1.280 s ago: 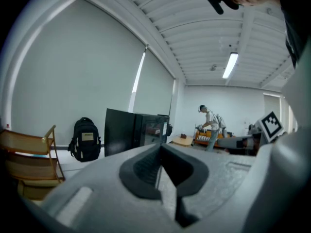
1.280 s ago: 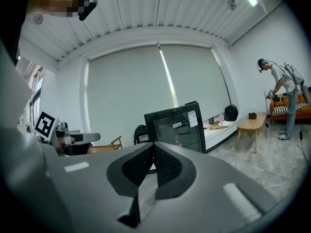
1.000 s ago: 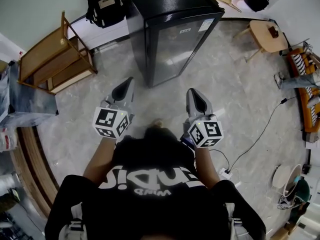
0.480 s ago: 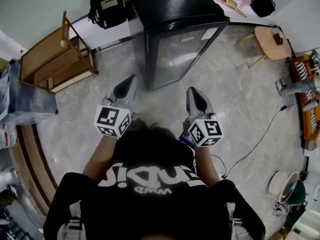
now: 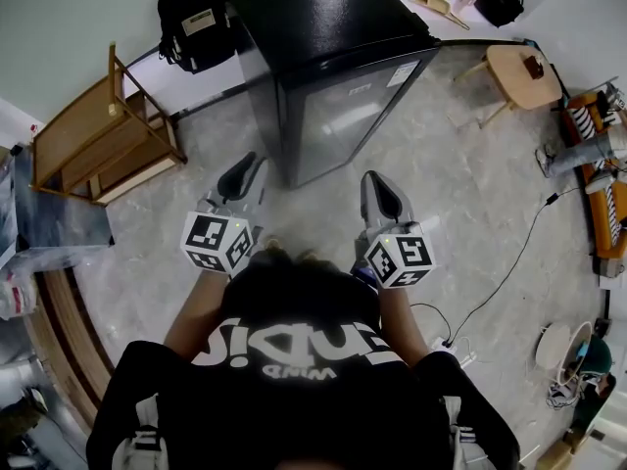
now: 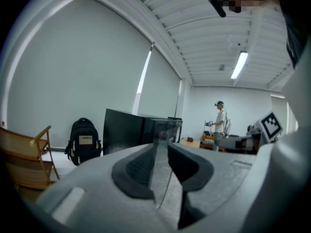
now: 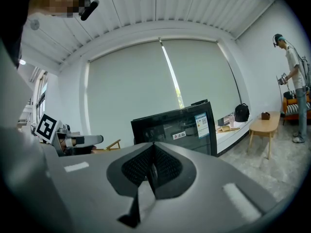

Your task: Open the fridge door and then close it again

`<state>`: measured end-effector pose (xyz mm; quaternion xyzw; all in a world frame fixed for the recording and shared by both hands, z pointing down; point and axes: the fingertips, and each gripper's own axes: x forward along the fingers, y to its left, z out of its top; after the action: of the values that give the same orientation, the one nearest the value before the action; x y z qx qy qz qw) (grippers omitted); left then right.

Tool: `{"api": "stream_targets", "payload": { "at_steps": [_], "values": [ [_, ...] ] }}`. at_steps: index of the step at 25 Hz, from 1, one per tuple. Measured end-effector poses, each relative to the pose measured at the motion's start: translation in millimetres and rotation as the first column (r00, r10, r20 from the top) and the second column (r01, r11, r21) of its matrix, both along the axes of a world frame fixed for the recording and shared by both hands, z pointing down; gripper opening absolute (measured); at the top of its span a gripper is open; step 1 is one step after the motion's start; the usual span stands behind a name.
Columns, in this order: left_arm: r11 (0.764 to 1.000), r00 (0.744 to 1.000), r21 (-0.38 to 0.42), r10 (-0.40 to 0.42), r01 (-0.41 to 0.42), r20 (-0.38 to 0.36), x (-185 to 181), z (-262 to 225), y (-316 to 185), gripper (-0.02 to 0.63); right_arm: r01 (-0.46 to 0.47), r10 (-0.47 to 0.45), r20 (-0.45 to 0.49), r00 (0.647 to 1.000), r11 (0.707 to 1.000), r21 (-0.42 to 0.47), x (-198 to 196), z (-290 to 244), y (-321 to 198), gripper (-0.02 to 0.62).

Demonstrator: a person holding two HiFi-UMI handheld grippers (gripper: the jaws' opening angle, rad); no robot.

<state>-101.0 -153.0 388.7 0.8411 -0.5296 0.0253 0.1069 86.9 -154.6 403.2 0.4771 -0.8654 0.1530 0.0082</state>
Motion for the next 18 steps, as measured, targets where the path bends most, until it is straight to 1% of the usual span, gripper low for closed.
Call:
{"api": "stream_targets", "payload": {
  "at_steps": [2, 5, 7, 9, 18],
  "values": [
    [1.0, 1.0, -0.005, 0.01, -0.01, -0.007, 0, 2, -3, 0.117, 0.004, -0.004, 0.0, 1.0, 1.0, -0.004, -4, 2, -2, -0.002],
    [1.0, 1.0, -0.002, 0.026, -0.026, -0.012, -1, 3, -5, 0.15, 0.009, -0.009, -0.005, 1.0, 1.0, -0.008, -10, 4, -3, -0.002],
    [0.999, 0.999, -0.003, 0.033, -0.033, -0.019, -2, 5, -8, 0.214, 0.007, -0.007, -0.006, 1.0, 1.0, -0.011, -11, 6, -5, -0.002],
    [0.999, 0.999, -0.006, 0.04, -0.04, -0.02, 0, 7, -10, 0.251, 0.004, -0.004, -0.005, 1.0, 1.0, -0.015, -10, 7, -7, -0.002],
    [0.995, 0.996, -0.045, 0.084, -0.084, -0.003, 10, 26, -21, 0.255, -0.011, 0.011, -0.002, 1.0, 1.0, -0.027, -8, 14, -15, -0.002]
  ]
}}
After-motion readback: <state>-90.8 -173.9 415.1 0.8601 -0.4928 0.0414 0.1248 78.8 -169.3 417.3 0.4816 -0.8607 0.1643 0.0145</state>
